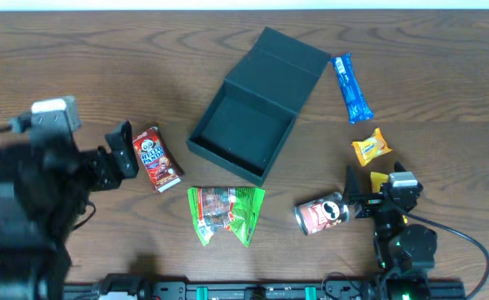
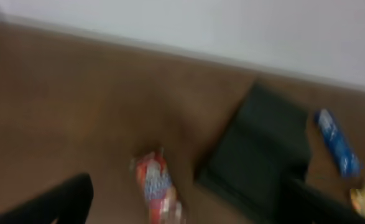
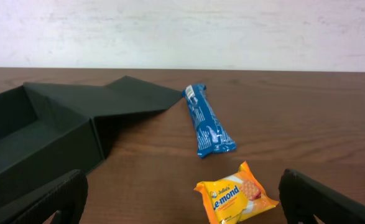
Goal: Pack container
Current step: 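Grasp the red Hello Panda box with the left gripper and lift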
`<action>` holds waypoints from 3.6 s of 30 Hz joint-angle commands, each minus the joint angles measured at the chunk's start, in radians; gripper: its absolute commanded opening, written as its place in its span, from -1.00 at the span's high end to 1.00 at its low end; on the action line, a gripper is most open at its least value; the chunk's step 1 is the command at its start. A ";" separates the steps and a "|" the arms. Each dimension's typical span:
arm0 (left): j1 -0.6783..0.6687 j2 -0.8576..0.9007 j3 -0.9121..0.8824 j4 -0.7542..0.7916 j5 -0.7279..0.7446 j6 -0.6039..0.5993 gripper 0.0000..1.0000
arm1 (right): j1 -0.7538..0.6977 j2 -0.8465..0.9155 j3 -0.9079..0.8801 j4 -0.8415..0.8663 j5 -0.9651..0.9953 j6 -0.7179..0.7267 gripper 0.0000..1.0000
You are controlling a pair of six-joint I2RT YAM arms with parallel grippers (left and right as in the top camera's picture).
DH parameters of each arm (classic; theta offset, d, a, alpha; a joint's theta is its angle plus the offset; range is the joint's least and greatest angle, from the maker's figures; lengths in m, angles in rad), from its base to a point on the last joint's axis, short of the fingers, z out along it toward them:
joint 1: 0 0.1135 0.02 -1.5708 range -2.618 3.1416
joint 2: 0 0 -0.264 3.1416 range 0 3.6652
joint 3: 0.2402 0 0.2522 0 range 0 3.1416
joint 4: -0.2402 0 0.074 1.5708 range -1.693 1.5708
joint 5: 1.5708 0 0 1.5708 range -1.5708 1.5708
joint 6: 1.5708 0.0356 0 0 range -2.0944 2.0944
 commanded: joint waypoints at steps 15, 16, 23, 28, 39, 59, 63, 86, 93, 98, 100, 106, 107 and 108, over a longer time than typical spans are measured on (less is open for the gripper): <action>0.002 0.411 0.146 -0.226 0.051 -0.089 -0.91 | 0.008 0.000 -0.001 -0.006 0.002 -0.015 -0.98; 0.002 0.431 0.146 -0.242 0.037 -0.124 -0.91 | 0.008 0.000 -0.001 -0.006 0.002 -0.015 -0.99; 0.002 0.568 0.076 -0.363 -0.086 -0.393 -0.91 | 0.008 0.000 -0.001 -0.006 0.002 -0.015 -0.99; 0.002 0.571 -0.095 -0.245 -0.079 -0.437 -0.90 | 0.008 0.000 -0.001 -0.006 0.002 -0.015 -0.98; 0.002 0.571 -0.373 -0.026 -0.082 -0.521 -0.90 | 0.008 0.000 -0.001 -0.006 0.002 -0.015 -0.98; -0.026 0.595 -0.385 0.135 -0.102 -0.635 -0.90 | 0.008 0.000 -0.001 -0.006 0.002 -0.015 -0.98; -0.063 0.644 -0.385 0.183 -0.109 -0.636 -0.90 | 0.008 0.000 -0.001 -0.006 0.002 -0.015 -0.99; -0.077 0.854 -0.385 0.350 -0.145 -0.510 -0.90 | 0.008 0.000 -0.001 -0.006 0.002 -0.015 -0.99; -0.077 0.857 -0.385 0.360 -0.150 -0.453 -1.00 | 0.008 0.000 -0.001 -0.006 0.002 -0.015 -0.98; -0.077 0.882 -0.385 0.360 -0.150 -0.459 -0.85 | 0.008 0.000 -0.001 -0.006 0.002 -0.015 -0.98; -0.077 0.895 -0.385 0.361 -0.150 -0.461 -0.68 | 0.008 0.000 -0.001 -0.006 0.002 -0.015 -0.99; -0.077 0.913 -0.385 0.360 -0.150 -0.462 -0.51 | 0.008 0.000 -0.001 -0.006 0.002 -0.015 -0.98; -0.077 0.913 -0.385 0.360 -0.150 -0.461 -0.43 | 0.008 0.000 -0.001 -0.006 0.002 -0.015 -0.99; -0.077 0.913 -0.385 0.360 -0.150 -0.461 -0.38 | 0.008 0.000 -0.001 -0.006 0.002 -0.015 -0.99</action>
